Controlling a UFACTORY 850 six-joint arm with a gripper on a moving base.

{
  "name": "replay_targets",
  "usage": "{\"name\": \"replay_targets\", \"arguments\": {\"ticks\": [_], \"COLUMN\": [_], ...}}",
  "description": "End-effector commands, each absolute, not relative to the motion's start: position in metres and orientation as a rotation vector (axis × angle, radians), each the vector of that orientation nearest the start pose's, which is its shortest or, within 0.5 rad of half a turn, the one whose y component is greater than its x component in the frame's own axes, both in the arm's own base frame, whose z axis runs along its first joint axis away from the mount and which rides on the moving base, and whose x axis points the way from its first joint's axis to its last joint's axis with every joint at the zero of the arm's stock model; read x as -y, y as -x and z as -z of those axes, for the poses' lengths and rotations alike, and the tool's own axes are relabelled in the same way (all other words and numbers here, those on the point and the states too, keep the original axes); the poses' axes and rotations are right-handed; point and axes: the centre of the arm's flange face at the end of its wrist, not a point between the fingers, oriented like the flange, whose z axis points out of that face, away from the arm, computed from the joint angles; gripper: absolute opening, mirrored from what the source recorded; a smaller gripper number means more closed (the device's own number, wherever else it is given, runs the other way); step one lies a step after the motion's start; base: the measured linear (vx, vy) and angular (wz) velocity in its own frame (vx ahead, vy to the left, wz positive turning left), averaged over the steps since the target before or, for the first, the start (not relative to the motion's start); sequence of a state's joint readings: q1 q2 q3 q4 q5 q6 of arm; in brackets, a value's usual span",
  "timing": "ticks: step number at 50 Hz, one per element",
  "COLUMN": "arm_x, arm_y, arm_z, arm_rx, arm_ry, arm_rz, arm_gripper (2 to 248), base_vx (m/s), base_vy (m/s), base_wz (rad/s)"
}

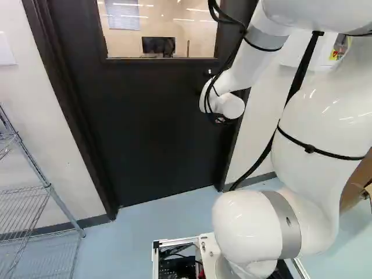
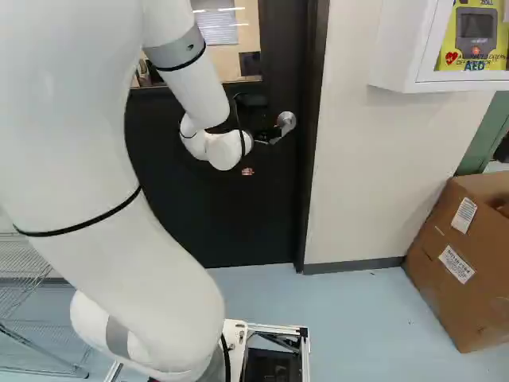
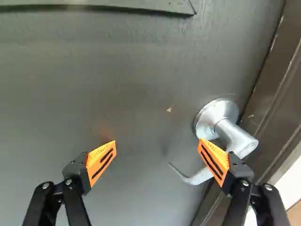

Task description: Open the door and move inside

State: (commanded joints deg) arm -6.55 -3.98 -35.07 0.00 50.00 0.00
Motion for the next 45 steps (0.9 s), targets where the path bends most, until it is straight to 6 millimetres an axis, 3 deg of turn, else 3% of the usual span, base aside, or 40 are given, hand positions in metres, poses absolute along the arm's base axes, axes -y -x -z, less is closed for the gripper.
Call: {"name": "replay_targets", "arguments": {"ticks": [33, 45], "arm_x": [0.053, 0.054], "arm_y": [-0.464, -0.464], "arm_z": [-0.417, -0.414], "arm_rx": [-0.144, -0.155], "arm_ry": [2.515, 2.522], "arm_rz": [1.994, 1.986], "arm_gripper": [247, 247], "base_vx": [0.000, 0.000], "base_vy": [0.000, 0.000], "base_wz": [0.000, 0.000]}}
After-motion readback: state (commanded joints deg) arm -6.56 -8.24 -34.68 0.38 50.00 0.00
